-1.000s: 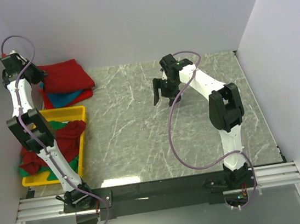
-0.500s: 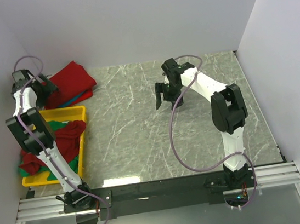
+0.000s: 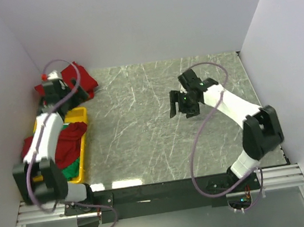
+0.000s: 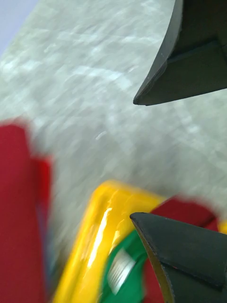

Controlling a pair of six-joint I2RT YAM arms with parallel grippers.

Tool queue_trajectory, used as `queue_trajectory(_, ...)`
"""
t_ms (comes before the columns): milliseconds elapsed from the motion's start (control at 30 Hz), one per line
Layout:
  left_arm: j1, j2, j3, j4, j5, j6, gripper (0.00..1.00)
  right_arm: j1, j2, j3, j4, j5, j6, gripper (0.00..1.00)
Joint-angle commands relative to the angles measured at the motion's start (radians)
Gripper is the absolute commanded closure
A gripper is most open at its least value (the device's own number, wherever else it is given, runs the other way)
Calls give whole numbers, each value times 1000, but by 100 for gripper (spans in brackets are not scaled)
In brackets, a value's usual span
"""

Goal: Fold and stack the t-shirts
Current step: Reset both grippers

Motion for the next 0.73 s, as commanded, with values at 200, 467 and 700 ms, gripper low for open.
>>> queue_trajectory(200, -298, -471, -366, 54, -142, -213, 1, 4, -381, -266, 142, 173, 52, 16)
queue_trajectory(467, -407, -733, -427, -193, -293, -270, 0, 5, -588, -416, 174, 250, 49, 16)
queue_trajectory(700, -409, -755, -361, -349, -360, -296, 1, 5, -677, -501, 196, 224, 52, 16)
